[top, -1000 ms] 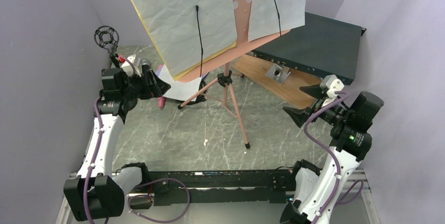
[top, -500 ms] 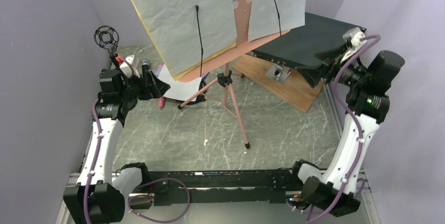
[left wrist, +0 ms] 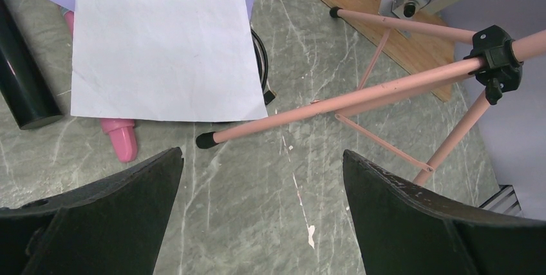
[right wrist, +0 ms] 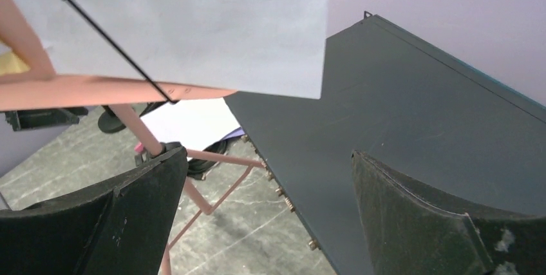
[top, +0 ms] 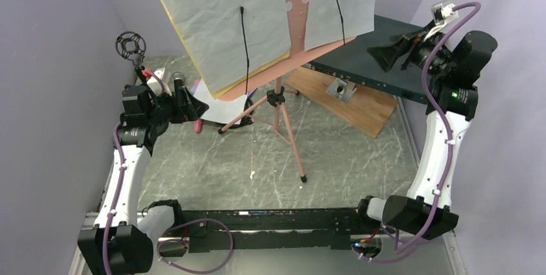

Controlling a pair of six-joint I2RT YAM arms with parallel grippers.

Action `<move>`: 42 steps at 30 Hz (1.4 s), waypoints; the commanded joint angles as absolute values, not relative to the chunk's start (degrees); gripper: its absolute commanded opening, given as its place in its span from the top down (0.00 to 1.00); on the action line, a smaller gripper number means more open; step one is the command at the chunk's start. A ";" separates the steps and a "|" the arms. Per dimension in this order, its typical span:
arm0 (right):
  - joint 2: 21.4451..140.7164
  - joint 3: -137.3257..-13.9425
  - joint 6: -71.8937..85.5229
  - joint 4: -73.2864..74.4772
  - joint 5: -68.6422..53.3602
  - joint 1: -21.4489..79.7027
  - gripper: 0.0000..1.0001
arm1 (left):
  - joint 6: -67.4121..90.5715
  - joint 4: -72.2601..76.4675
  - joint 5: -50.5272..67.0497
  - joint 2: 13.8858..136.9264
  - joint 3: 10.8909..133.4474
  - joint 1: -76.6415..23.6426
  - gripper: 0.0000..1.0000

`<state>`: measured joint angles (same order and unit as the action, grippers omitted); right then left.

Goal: Pack up the instrument practice props
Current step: Pick up the sheet music from the music stand.

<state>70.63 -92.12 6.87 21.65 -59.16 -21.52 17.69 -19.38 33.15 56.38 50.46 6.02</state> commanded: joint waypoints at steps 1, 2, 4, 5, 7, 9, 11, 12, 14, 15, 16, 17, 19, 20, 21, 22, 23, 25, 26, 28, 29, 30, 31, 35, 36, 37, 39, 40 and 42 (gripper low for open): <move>73.38 -95.47 14.59 13.90 -55.48 -20.66 0.00 | 17.41 -20.10 33.86 56.02 50.53 6.06 0.01; 74.16 -96.15 16.50 12.73 -55.53 -20.47 0.00 | 17.40 -20.13 33.84 56.07 50.54 6.00 0.01; 75.69 -97.27 19.04 10.88 -55.55 -20.11 0.00 | 17.32 -20.22 33.69 56.16 50.54 6.06 0.01; 76.46 -97.76 20.13 10.10 -55.62 -19.89 0.00 | 17.25 -20.24 33.67 56.16 50.61 6.06 0.01; 77.92 -98.88 22.25 8.54 -55.79 -19.54 0.00 | 17.23 -20.34 33.52 56.16 50.58 6.06 0.01; 79.17 -99.66 24.19 6.90 -55.96 -19.14 0.00 | 17.14 -20.46 33.45 56.17 50.62 6.05 0.01; 80.67 -100.51 25.85 5.87 -56.12 -18.65 0.00 | 17.14 -20.41 33.40 56.19 50.62 6.06 0.01; 81.21 -100.86 26.64 5.14 -56.33 -18.37 0.00 | 17.14 -20.46 33.40 56.24 50.63 6.04 0.00; 82.40 -101.30 28.65 3.27 -56.82 -17.64 0.00 | 17.19 -20.48 33.40 56.24 50.63 6.06 0.01; 82.89 -101.41 29.90 2.17 -57.09 -17.35 0.00 | 17.22 -20.46 33.46 56.25 50.63 6.06 0.01; 83.41 -101.42 31.12 0.84 -57.46 -17.03 0.00 | 17.16 -20.48 33.44 56.27 50.63 6.06 0.00; 83.79 -101.55 32.27 0.41 -57.82 -16.70 0.00 | 17.17 -20.56 33.40 56.29 50.63 6.06 0.01; 84.51 -101.81 33.63 -1.85 -58.16 -15.99 0.00 | 17.10 -20.54 33.31 56.21 50.63 6.06 0.01; 84.80 -102.10 33.86 -1.92 -58.18 -15.69 0.00 | 17.06 -20.51 33.31 56.24 50.63 6.06 0.01; 84.98 -102.27 33.98 -2.14 -58.30 -15.53 0.01 | 17.10 -20.59 33.27 56.25 50.63 6.06 0.01; 85.19 -102.38 34.15 -2.38 -58.40 -15.40 0.01 | 17.06 -20.59 33.23 56.25 50.65 6.04 0.01; 85.19 -102.39 34.46 -2.59 -58.46 -15.38 0.01 | 17.06 -20.58 33.22 56.25 50.64 6.06 0.01; 85.42 -102.28 35.49 -3.67 -58.82 -15.29 0.02 | 17.07 -20.52 33.22 56.23 50.64 6.06 0.01; 85.52 -102.16 36.17 -4.28 -58.98 -15.29 0.02 | 17.05 -20.59 33.22 56.25 50.63 6.06 0.01; 85.60 -101.64 37.63 -5.82 -59.50 -15.21 0.03 | 17.14 -20.52 33.31 56.24 50.63 6.06 0.01; 85.67 -101.34 38.44 -6.64 -59.70 -15.14 0.04 | 17.14 -20.56 33.31 56.25 50.65 6.06 0.01; 85.73 -101.17 39.14 -7.23 -59.90 -15.11 0.04 | 17.15 -20.57 33.31 56.25 50.63 6.06 0.00; 85.82 -100.98 39.80 -7.74 -60.14 -15.03 0.05 | 17.14 -20.54 33.31 56.25 50.63 6.06 0.00; 86.17 -100.02 43.74 -11.29 -61.36 -15.03 0.08 | 17.14 -20.56 33.30 56.25 50.63 6.06 0.01; 86.28 -99.80 44.77 -12.13 -61.54 -14.91 0.08 | 17.14 -20.56 33.30 56.27 50.63 6.06 0.00; 86.49 -99.60 45.76 -12.87 -61.67 -14.94 0.09 | 17.14 -20.52 33.23 56.25 50.63 6.06 0.01; 86.66 -99.26 47.24 -14.05 -61.78 -14.94 0.10 | 17.14 -20.58 33.22 56.23 50.63 6.06 0.00; 86.81 -99.24 47.66 -14.32 -61.84 -14.94 0.11 | 17.14 -20.56 33.22 56.22 50.63 6.06 0.01; 87.06 -99.10 48.54 -14.93 -62.00 -14.87 0.13 | 17.14 -20.50 33.29 56.16 50.63 6.06 0.01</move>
